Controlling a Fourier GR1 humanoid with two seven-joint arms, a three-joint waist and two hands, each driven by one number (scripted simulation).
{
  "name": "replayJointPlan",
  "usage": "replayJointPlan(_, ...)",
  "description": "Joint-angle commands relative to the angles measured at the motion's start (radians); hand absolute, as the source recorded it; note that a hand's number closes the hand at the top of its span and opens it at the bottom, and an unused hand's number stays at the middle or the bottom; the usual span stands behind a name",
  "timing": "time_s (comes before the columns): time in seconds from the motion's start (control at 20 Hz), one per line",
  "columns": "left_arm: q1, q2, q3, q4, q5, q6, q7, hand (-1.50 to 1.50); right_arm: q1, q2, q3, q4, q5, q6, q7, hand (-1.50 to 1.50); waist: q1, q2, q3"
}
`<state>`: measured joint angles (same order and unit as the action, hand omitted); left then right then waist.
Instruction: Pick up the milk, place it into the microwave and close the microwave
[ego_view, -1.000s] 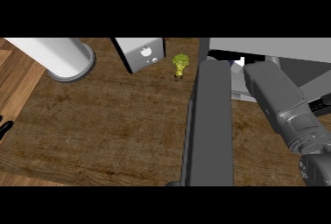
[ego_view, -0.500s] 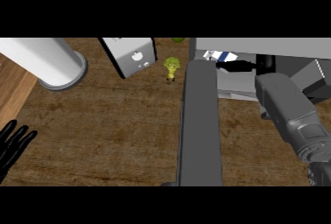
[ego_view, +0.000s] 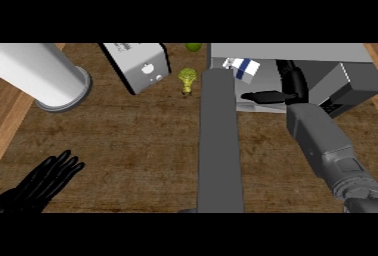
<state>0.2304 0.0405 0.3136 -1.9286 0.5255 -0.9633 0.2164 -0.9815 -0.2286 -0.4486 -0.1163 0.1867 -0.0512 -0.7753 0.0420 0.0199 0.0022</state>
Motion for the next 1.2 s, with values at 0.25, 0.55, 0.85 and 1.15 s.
replayJointPlan(0.25, -0.129, -0.04, -0.059, 0.101, -0.238, -0.009, -0.073, -1.5, 0.17, 0.134, 0.001, -0.031, -0.046, 0.191, -0.117, -1.5, -0.053, -0.022, -0.003)
replayJointPlan(0.55, -0.092, -0.04, -0.167, 0.197, -0.414, 0.012, -0.245, -1.5, 0.308, 0.193, 0.057, -0.104, -0.035, 0.196, -0.139, -1.5, -0.074, -0.032, -0.005)
replayJointPlan(0.85, -0.154, -0.04, -0.249, 0.234, -0.525, 0.114, -0.304, 1.5, 0.518, 0.185, 0.103, -0.201, -0.017, 0.174, -0.183, -1.5, -0.094, -0.036, -0.006)
replayJointPlan(1.15, -0.206, -0.041, -0.351, 0.299, -0.646, 0.209, -0.333, 1.5, 0.716, 0.147, 0.113, -0.356, -0.046, 0.242, -0.212, -1.5, -0.115, -0.037, -0.008)
